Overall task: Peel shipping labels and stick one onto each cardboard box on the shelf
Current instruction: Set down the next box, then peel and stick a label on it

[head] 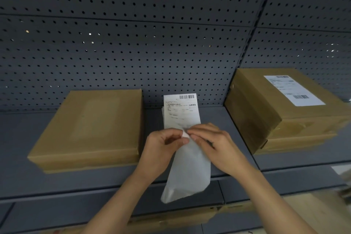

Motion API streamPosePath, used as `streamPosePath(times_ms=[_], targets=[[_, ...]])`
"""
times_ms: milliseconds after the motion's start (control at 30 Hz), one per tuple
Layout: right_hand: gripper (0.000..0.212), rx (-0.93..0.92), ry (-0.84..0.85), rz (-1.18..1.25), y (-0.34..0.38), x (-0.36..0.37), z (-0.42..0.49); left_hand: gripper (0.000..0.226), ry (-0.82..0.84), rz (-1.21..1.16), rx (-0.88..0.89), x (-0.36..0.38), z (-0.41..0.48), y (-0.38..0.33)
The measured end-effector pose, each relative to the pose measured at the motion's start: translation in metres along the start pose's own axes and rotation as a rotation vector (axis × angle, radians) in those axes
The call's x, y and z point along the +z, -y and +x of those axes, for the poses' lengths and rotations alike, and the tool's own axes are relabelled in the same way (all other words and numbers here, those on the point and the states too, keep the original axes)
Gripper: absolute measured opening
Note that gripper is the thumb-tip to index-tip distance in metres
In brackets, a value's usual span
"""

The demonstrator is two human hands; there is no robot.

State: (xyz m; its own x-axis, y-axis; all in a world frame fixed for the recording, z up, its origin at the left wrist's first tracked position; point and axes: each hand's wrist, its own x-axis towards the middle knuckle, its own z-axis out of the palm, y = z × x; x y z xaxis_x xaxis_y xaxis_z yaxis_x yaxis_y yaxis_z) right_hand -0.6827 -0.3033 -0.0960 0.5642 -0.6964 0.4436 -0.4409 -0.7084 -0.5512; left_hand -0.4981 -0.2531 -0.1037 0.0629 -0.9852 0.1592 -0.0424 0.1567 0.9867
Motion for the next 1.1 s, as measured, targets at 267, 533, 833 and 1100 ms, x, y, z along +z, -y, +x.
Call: streamPosePath(times_ms=[267,533,833,1100], targets=[[0.033,0.0,0.043,0.065,0.009,0.0,-0.003,0.021,0.133,0.028,0.05,-0.009,-0.007,-0.006],[0.027,-0.031,-0.007,0.015,0.01,0.002,-0.004,0.025,0.145,0.087,0.076,-0.012,-0.008,-0.005],[0.021,-0.006,-0.007,0.013,0.011,0.003,-0.005,0.024,0.111,0.143,0.109,-0.012,-0.009,0.0],[0.015,0.291,-0.196,0.139,0.012,0.005,0.0,0.013,0.007,0.218,-0.013,-0.015,-0.013,0.016]])
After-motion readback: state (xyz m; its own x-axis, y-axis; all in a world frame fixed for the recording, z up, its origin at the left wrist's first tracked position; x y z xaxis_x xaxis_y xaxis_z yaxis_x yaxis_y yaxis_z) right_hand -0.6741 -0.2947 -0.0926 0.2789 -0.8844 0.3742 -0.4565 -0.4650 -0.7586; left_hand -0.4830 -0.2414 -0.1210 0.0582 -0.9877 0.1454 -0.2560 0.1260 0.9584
